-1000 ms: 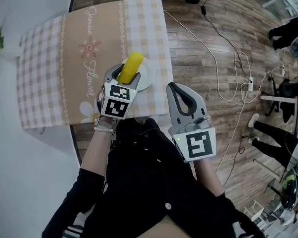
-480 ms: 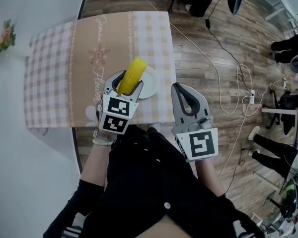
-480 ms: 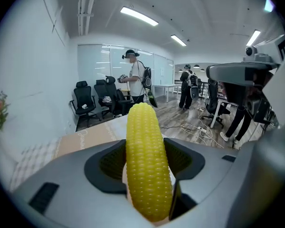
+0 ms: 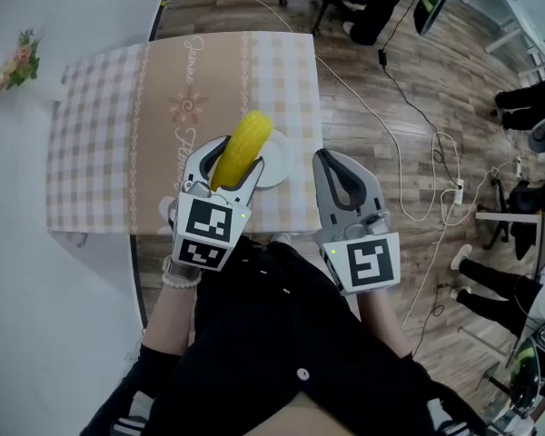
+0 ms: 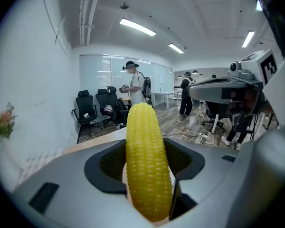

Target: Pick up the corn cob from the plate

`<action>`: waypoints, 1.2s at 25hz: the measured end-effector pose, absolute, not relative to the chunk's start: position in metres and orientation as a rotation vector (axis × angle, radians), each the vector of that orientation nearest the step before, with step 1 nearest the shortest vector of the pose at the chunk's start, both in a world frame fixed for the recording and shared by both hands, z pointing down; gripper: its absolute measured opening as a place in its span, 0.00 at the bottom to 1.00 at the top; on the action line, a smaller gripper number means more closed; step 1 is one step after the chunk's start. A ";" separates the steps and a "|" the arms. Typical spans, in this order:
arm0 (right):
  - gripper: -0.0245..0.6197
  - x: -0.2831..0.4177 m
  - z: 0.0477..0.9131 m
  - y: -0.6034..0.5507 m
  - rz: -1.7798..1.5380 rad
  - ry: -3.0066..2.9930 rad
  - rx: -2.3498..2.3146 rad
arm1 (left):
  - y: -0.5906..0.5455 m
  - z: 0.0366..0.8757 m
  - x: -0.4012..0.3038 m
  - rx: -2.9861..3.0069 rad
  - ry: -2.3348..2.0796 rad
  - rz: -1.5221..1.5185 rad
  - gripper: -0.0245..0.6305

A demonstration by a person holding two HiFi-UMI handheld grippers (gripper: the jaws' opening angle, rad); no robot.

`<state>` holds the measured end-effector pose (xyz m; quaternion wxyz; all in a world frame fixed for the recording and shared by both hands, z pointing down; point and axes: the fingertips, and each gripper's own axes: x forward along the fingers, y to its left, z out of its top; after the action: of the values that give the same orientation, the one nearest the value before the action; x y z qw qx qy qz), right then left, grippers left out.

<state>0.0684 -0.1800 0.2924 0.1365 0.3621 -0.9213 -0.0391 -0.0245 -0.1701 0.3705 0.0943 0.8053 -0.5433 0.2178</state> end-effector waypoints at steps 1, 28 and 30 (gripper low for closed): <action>0.10 0.068 0.291 -0.181 -0.115 -2.666 1.051 | -0.169 0.367 -0.026 2.395 -1.618 0.645 0.43; 0.10 0.042 0.289 -0.168 -0.187 -2.706 0.912 | -0.143 0.337 -0.039 2.403 -1.683 0.583 0.43; 0.10 0.043 0.289 -0.168 -0.187 -2.704 0.913 | -0.144 0.338 -0.038 2.405 -1.678 0.586 0.43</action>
<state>0.0426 -0.1685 0.2894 0.1401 0.3162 -0.9361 -0.0646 -0.0375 -0.1435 0.3377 0.0756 0.8020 -0.5594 0.1954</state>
